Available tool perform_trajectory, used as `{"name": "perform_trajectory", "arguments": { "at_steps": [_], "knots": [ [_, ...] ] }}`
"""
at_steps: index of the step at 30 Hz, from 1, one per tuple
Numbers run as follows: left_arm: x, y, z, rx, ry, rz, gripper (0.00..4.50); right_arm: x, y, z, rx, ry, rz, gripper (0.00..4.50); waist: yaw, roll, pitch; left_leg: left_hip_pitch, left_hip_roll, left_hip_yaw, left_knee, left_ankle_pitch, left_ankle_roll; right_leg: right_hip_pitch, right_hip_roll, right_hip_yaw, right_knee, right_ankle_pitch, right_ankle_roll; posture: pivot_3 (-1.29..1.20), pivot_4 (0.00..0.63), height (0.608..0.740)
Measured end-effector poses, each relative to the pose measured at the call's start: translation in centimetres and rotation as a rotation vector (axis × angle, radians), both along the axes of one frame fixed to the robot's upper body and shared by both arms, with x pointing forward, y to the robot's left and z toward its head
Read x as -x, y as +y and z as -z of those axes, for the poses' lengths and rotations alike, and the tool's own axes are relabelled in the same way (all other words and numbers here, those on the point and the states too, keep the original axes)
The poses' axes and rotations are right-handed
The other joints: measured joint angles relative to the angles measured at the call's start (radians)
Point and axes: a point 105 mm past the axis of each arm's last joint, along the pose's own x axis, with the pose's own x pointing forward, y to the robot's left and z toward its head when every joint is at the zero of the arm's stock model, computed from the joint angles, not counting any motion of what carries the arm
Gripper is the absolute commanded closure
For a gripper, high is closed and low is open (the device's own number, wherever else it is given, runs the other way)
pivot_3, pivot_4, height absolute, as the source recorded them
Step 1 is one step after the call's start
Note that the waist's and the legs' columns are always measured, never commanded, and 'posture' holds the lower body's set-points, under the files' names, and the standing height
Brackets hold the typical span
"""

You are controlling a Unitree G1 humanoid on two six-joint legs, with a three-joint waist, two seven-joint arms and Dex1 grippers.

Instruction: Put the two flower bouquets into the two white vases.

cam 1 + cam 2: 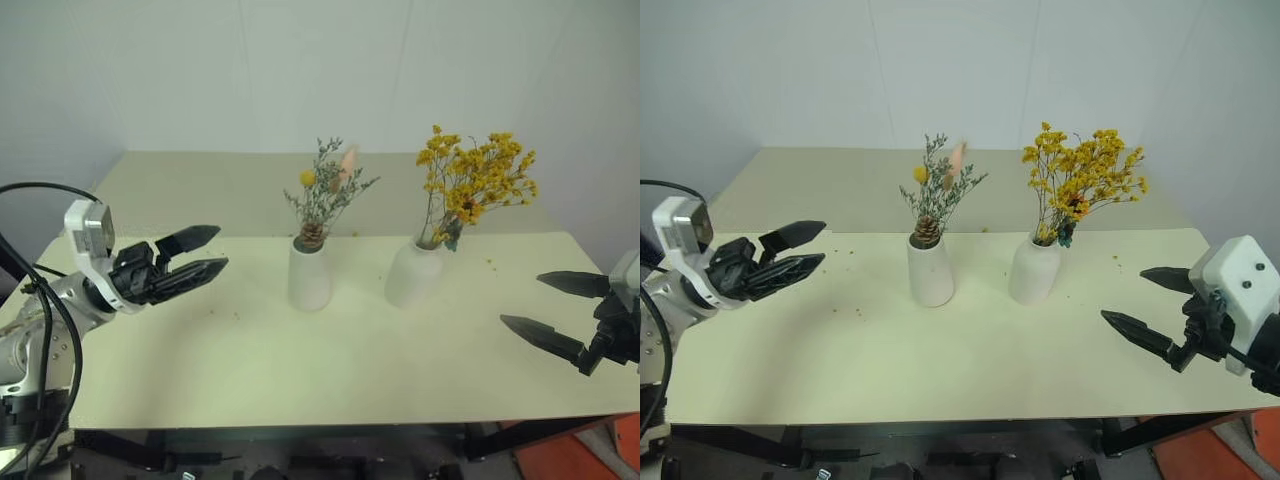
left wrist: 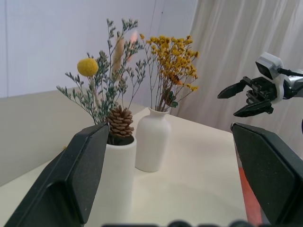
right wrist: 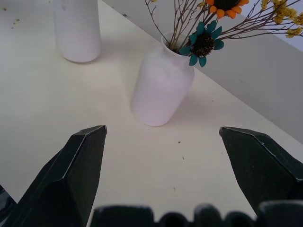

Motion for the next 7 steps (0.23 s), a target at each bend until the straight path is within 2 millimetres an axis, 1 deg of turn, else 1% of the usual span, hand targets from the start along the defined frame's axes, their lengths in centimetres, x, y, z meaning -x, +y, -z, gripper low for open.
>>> {"name": "perform_trajectory", "arguments": {
  "at_steps": [1,3,5,7],
  "knots": [
    [0.00,-0.08,-0.32,-0.008,-0.012,0.005,0.01,-0.02,-0.10,-0.07,0.009,0.001,-0.005,0.00,0.001,0.000,0.000,0.000,0.000,0.000,0.000,0.000,0.000,0.000,0.000,0.000,0.000,0.000,0.000,0.00,0.150,0.740],
    [0.09,-0.16,-0.31,-0.014,-0.013,0.018,0.01,-0.01,-0.08,-0.12,0.016,-0.002,-0.010,0.00,0.001,0.000,0.000,0.000,0.000,0.000,0.000,0.000,0.000,0.000,0.000,0.000,-0.001,0.000,0.000,0.00,0.150,0.740],
    [0.11,-0.34,-0.48,0.007,0.002,0.038,0.01,-0.06,-0.21,-0.14,0.026,-0.008,-0.002,0.00,0.002,0.000,0.000,-0.001,0.000,0.000,0.000,0.000,0.000,-0.001,0.000,0.000,-0.001,0.000,0.000,0.00,0.150,0.740],
    [0.21,-0.54,-1.08,0.032,0.005,0.058,0.01,-0.03,-0.14,-0.13,0.026,-0.010,-0.004,0.00,0.002,0.000,0.000,-0.001,0.000,0.000,0.000,0.000,0.000,-0.001,0.000,0.000,0.000,0.000,0.000,0.00,0.150,0.740]
  ]
}}
